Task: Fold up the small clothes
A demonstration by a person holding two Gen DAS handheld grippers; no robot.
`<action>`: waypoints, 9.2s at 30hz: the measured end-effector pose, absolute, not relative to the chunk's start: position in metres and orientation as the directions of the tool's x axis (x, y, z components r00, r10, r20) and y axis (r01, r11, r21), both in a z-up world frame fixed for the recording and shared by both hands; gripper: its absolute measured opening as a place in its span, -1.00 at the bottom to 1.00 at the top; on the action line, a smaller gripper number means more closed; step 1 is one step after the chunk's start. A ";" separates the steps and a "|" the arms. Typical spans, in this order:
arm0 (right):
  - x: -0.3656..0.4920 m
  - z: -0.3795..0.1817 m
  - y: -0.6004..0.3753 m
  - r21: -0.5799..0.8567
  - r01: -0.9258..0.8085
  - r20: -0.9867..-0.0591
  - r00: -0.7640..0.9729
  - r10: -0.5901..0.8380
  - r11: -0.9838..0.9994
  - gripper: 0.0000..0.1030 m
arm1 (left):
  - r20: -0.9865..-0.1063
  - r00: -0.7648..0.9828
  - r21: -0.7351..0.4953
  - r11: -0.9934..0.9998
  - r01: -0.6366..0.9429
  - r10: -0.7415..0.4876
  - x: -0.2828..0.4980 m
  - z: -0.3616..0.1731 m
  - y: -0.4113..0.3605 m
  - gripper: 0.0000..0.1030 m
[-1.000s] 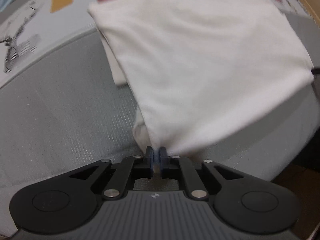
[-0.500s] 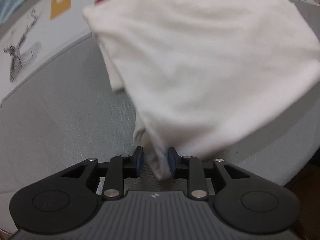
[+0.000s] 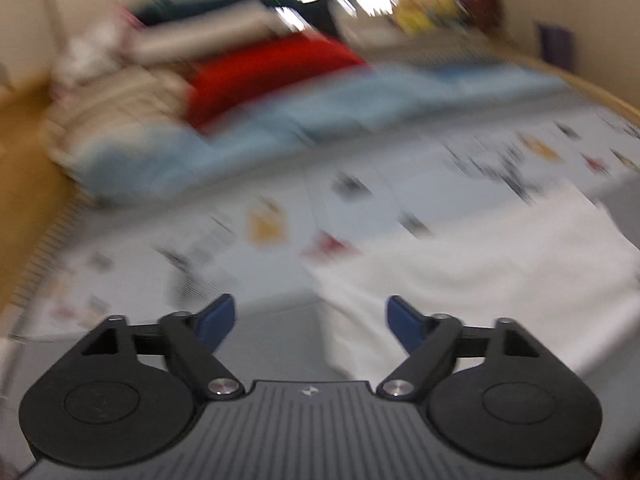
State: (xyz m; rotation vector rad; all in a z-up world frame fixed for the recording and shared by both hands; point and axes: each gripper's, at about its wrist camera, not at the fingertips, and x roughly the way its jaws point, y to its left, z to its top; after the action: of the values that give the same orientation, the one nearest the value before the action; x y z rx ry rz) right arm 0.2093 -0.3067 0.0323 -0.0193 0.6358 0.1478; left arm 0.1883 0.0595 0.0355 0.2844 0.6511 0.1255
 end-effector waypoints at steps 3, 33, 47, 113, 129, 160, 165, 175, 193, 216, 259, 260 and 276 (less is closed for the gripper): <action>0.188 0.037 -0.298 0.042 -0.155 -0.562 0.813 0.151 0.987 -0.33 | -0.493 0.834 0.291 0.951 -0.109 0.247 0.164 0.055 0.065 0.99; 0.143 -0.009 -0.169 0.058 -0.292 -0.614 0.744 0.264 0.955 -0.19 | -0.621 0.774 -0.116 0.963 -0.245 0.122 0.134 0.040 0.164 0.86; 0.140 -0.070 -0.006 -0.065 -0.645 -0.732 0.550 0.403 0.762 -0.27 | -0.731 0.677 -0.194 0.925 -0.327 0.086 0.161 0.019 0.204 0.36; 0.114 0.016 -0.066 0.237 -0.706 -0.533 0.480 0.697 0.667 -0.85 | -0.721 0.555 -0.583 0.796 -0.164 -0.414 0.258 -0.005 0.156 -0.70; 0.127 -0.017 -0.275 0.172 -0.139 -0.697 0.682 0.220 0.975 -0.82 | -0.637 0.493 -0.603 0.781 0.163 -0.593 0.303 0.004 -0.067 0.01; 0.177 -0.079 -0.303 0.282 0.210 -0.892 0.417 0.175 0.936 -0.88 | -0.914 0.110 -0.323 0.863 0.389 -0.391 0.255 -0.099 -0.021 -0.22; 0.202 -0.034 -0.300 0.239 0.075 -0.810 0.565 0.156 0.968 -0.76 | -0.906 0.098 -0.340 0.846 0.411 -0.412 0.260 -0.097 -0.013 -0.27; 0.281 -0.062 -0.282 0.317 -0.021 -0.762 0.590 0.267 0.948 -0.28 | -0.852 0.245 -0.404 0.879 0.255 -0.463 0.287 -0.083 0.037 -0.27; 0.315 -0.090 -0.293 0.355 0.172 -0.780 0.596 0.190 0.919 -0.93 | -0.814 0.397 -0.421 0.901 0.101 -0.425 0.320 -0.065 0.037 -0.27; 0.285 -0.101 -0.282 0.216 -0.158 -0.878 0.400 0.263 0.963 -0.17 | -0.832 0.385 -0.385 0.915 0.118 -0.399 0.328 -0.074 0.004 -0.27; 0.312 -0.090 -0.275 0.515 -0.014 -0.711 0.552 0.436 0.857 -0.65 | -0.729 0.580 -0.457 0.889 -0.019 -0.363 0.362 -0.052 0.052 -0.32; 0.313 -0.085 -0.270 0.518 -0.033 -0.682 0.586 0.437 0.855 -0.65 | -0.706 0.616 -0.446 0.895 -0.004 -0.349 0.360 -0.045 0.055 -0.30; 0.318 -0.096 -0.249 0.367 -0.052 -0.817 0.460 0.349 0.929 -0.20 | -0.838 0.462 -0.334 0.942 -0.016 -0.289 0.346 -0.076 0.062 -0.22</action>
State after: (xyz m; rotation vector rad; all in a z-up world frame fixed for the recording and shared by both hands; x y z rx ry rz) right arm 0.3184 -0.2490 -0.0965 0.3094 1.0689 0.2515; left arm 0.3459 0.0624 -0.0758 -0.3146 1.0820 -0.1716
